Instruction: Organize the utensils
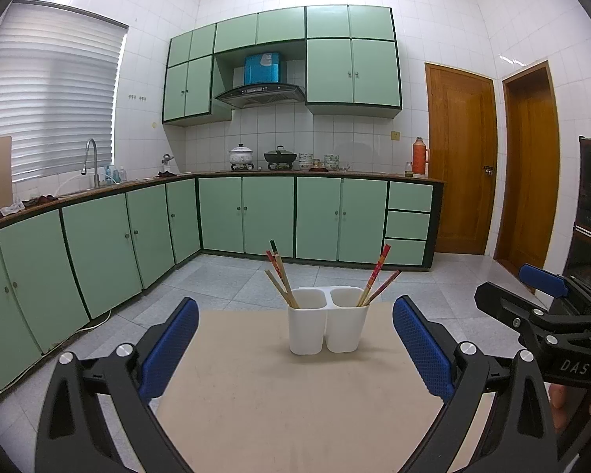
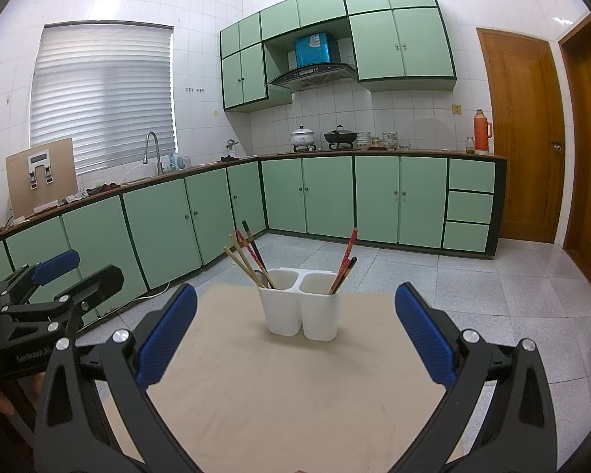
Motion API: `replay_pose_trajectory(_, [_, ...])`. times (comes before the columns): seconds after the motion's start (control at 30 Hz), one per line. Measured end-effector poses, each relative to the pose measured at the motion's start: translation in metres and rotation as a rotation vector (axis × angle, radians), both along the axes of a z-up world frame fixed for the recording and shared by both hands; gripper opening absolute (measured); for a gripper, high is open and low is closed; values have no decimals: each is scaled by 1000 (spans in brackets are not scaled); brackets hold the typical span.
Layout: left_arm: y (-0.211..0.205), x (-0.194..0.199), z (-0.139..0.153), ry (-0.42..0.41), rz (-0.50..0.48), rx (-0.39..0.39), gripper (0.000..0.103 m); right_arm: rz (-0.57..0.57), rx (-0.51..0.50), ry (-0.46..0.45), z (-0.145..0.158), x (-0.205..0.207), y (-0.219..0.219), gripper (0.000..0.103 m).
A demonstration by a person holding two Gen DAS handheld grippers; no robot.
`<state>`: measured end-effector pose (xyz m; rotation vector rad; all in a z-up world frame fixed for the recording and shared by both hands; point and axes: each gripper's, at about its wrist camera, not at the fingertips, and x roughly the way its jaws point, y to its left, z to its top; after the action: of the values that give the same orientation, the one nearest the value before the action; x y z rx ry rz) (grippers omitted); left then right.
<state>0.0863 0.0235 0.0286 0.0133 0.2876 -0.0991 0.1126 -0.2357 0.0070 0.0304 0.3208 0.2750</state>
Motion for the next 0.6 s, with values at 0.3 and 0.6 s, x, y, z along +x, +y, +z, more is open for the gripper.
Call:
replay_pose_trajectory(0.3, [0, 0, 0, 0, 0, 0, 97, 0, 0, 1, 0, 1, 1, 98])
replay_pose_trajectory(0.6, [2, 0, -1, 1, 1, 0, 97, 0, -2, 3, -2, 2, 4, 98])
